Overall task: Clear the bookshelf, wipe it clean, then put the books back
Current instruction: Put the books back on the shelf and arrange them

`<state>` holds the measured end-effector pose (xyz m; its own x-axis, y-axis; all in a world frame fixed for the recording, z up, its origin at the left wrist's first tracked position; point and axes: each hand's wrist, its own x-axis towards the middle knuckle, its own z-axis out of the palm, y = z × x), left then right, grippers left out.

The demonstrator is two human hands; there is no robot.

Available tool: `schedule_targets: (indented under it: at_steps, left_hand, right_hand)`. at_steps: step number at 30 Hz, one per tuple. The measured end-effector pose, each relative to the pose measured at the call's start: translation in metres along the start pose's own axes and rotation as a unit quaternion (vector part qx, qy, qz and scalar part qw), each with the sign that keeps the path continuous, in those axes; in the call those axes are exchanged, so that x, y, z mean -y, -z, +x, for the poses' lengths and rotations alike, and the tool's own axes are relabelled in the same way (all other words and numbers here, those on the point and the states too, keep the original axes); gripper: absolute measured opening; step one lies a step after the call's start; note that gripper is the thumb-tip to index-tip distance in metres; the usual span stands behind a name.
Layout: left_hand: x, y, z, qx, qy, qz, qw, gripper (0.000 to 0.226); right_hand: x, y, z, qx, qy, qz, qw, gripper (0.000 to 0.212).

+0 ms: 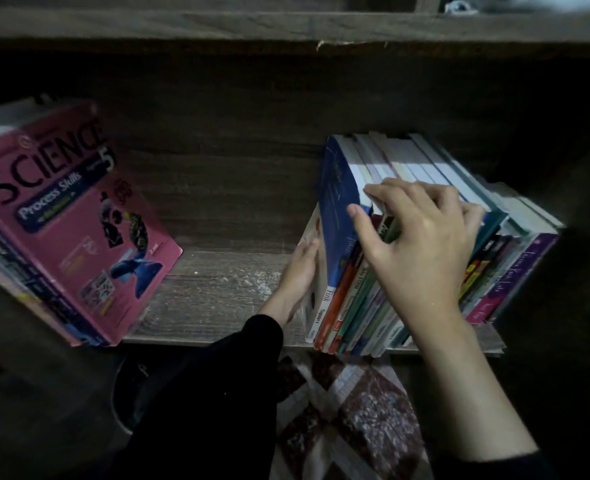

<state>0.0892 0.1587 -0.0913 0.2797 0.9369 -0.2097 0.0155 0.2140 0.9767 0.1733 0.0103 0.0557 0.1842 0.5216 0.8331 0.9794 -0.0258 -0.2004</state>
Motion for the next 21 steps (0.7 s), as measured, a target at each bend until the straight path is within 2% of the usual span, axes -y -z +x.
schedule_targets:
  at_steps: [4,6,7,9,10,12,13,15,17,21]
  left_hand:
    - [-0.04,0.008,-0.073,-0.022,-0.043,0.041,0.998,0.019]
    - [-0.055,0.024,-0.109,-0.039,-0.102,0.032,0.994,0.01]
    - [-0.061,0.038,-0.124,-0.056,-0.141,0.022,0.988,0.013]
    - [-0.073,0.074,-0.152,-0.153,-0.231,0.062,0.959,0.019]
    - [-0.078,0.096,-0.164,-0.224,-0.271,0.11,0.93,0.022]
    - [-0.088,0.14,-0.186,-0.365,-0.329,0.198,0.848,0.032]
    - [-0.09,0.161,-0.193,-0.422,-0.337,0.234,0.808,0.042]
    - [-0.094,0.196,-0.204,-0.495,-0.306,0.29,0.759,0.058]
    - [-0.097,0.218,-0.207,-0.507,-0.263,0.349,0.743,0.07]
    - [-0.099,0.239,-0.202,-0.481,-0.198,0.397,0.756,0.088]
  right_hand:
    - [0.017,0.003,-0.006,-0.026,-0.052,0.033,0.998,0.03]
    - [0.036,0.004,-0.013,-0.074,-0.062,0.058,0.994,0.03]
    - [0.048,0.003,-0.018,-0.091,-0.059,0.082,0.991,0.03]
    - [0.077,-0.003,-0.027,-0.086,-0.055,0.151,0.983,0.032]
    - [0.092,-0.009,-0.032,-0.069,-0.062,0.189,0.978,0.034]
    - [0.125,-0.023,-0.04,-0.023,-0.086,0.262,0.961,0.038]
    - [0.141,-0.03,-0.043,0.002,-0.098,0.294,0.951,0.04]
    - [0.173,-0.044,-0.047,0.055,-0.117,0.345,0.93,0.044]
    - [0.2,-0.053,-0.047,0.109,-0.126,0.376,0.911,0.048]
    - [0.24,-0.066,-0.035,0.238,-0.114,0.402,0.877,0.061]
